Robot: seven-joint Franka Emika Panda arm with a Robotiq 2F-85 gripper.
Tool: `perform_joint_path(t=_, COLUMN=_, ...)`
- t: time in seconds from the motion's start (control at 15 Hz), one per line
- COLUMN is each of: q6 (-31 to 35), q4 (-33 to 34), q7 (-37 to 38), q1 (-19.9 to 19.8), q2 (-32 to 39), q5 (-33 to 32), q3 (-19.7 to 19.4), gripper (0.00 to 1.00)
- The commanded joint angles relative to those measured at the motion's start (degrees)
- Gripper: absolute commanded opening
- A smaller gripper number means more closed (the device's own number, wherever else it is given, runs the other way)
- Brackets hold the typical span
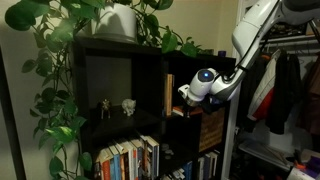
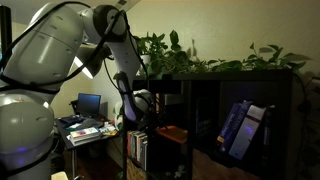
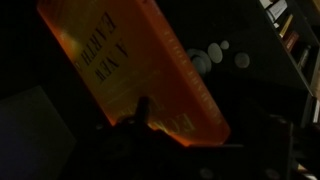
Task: Move the orange book from the top middle compartment to the top right compartment
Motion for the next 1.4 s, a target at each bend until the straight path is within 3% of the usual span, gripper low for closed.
perform_joint_path(t=0.0, q6=-1.36, q4=-0.16, q7=2.57, q1=0.46, q2=-0.29, q5=-4.05, q3=-0.30, gripper=0.62)
perform_joint_path(t=0.53, q6=-1.94, q4=-0.30, q7=2.78, q1=-0.04, q2=-0.86, q5=-5.23, q3=0.05, gripper=0.14)
perform_joint_path(t=0.8, q6=-1.84, q4=-1.19, q7=2.19, q1=-0.16, q2=-2.20, q5=-2.26, q3=0.41, gripper=0.14)
perform_joint_path(t=1.33, q6=-1.33, q4=-5.27, q7=0.42, q1=-0.35, q2=-9.45, q5=12.96, q3=2.61, gripper=0.09)
